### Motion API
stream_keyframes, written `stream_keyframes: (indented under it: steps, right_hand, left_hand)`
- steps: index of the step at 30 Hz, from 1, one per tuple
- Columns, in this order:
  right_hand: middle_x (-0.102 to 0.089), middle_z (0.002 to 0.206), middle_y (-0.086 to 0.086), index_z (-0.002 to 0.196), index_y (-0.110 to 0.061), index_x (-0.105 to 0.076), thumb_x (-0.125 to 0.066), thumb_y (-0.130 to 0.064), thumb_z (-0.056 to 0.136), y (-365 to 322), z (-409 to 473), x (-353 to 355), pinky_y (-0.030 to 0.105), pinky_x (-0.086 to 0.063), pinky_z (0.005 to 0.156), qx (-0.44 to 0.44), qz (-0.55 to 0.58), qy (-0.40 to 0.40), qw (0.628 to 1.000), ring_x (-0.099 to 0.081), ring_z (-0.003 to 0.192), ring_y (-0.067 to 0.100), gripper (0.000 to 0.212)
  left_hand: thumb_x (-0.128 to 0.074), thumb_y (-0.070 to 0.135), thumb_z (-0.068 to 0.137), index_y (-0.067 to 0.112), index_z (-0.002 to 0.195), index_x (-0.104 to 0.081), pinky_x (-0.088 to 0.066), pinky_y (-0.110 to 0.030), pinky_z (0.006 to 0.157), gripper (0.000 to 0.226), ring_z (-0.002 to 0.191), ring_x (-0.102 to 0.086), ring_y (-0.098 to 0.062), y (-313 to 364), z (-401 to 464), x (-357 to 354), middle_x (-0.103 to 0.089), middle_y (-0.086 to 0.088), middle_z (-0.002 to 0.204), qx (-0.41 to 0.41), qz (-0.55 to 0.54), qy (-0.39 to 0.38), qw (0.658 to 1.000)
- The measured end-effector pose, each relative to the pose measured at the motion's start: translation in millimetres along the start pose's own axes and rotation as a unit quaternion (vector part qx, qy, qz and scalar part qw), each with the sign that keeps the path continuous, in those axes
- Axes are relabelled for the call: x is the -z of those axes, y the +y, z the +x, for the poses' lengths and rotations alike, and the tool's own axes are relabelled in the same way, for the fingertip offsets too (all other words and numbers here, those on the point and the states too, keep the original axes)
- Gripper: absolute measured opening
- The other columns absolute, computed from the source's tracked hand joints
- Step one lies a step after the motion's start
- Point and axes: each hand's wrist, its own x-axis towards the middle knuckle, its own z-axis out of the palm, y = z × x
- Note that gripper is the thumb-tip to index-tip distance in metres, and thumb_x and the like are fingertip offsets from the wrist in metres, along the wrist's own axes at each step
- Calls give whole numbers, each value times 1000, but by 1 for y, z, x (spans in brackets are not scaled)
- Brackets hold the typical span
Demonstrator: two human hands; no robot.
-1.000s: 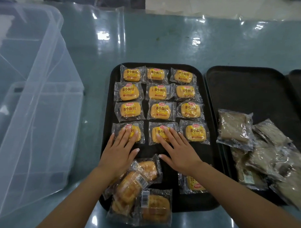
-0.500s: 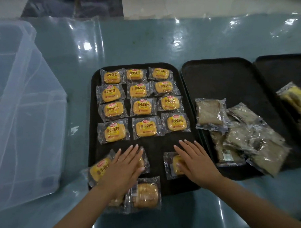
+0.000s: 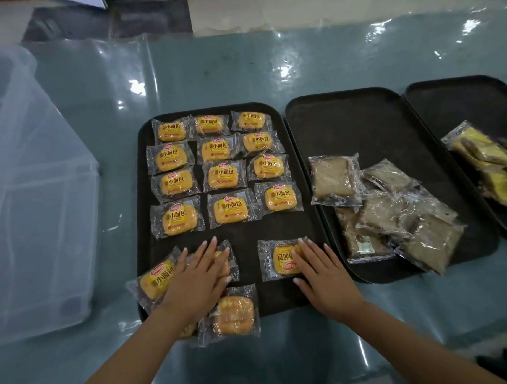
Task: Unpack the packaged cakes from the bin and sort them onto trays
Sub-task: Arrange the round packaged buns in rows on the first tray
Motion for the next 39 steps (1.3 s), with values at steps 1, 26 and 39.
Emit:
stream_keyframes:
  steps: [1, 26, 39]
  right_hand:
    - [-37, 151, 9, 139, -14, -48, -29, -39, 100, 1, 4, 2, 47, -22, 111, 16, -2, 10, 1000, -29, 141, 26, 50]
    - [-57, 124, 7, 130, -22, -56, -43, -47, 92, 14, 6, 19, 41, -48, 92, 123, -27, -2, 992, -55, 110, 26, 47]
    - [-24, 157, 2, 151, -24, -24, -21, -59, 99, 14, 3, 11, 42, -20, 116, 111, -25, -91, 989, -17, 146, 22, 63]
  left_hand:
    - [3, 58, 95, 27, 147, -26, -22, -52, 111, 66, 141, -23, -24, 0, -1, 0, -21, -4, 154, -1, -1, 11, 1000]
    - [-10, 50, 101, 22, 126, -59, -12, -47, 111, 62, 123, -52, -21, 7, -35, 3, -59, -1, 129, -8, -1, 56, 998]
    - [-11, 49, 101, 22, 130, -56, -17, -45, 106, 60, 124, -53, -20, 9, -42, 3, -57, -2, 134, 4, -8, 16, 1000]
